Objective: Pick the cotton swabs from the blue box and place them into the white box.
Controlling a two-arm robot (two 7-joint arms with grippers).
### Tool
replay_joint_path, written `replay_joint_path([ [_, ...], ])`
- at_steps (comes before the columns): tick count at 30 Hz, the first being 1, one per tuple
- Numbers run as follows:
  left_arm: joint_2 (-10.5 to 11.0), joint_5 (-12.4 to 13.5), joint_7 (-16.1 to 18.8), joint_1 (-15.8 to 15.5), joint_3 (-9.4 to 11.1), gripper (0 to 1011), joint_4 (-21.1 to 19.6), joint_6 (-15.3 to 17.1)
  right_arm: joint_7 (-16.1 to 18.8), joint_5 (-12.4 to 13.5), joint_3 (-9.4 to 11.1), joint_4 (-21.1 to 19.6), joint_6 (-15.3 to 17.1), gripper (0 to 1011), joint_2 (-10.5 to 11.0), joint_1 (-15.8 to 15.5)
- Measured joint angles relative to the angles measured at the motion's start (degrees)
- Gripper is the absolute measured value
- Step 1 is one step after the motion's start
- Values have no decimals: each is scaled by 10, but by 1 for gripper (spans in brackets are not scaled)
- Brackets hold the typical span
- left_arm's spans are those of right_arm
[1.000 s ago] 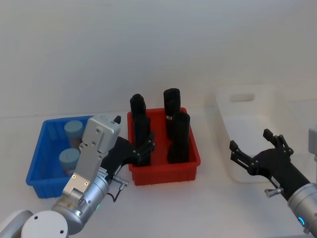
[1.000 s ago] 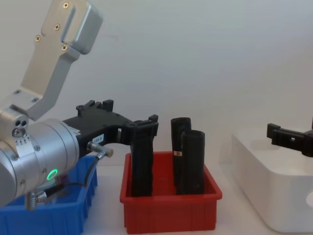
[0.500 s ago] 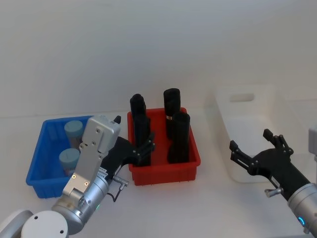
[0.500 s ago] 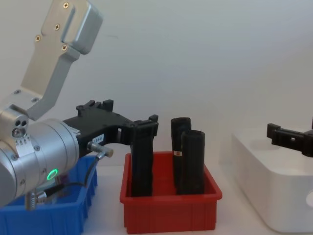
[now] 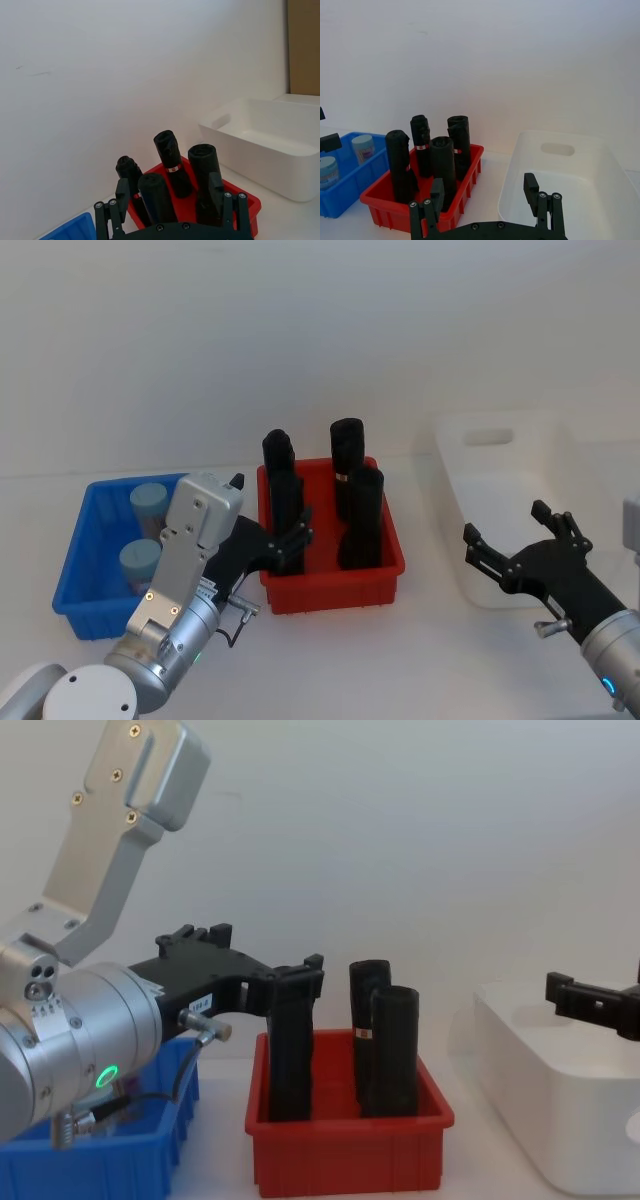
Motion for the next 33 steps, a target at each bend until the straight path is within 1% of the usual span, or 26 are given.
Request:
replay_joint_path([
  [33, 0, 0, 0, 0, 0, 1004, 0, 0, 0, 0, 0, 0, 0, 1001, 0, 0],
])
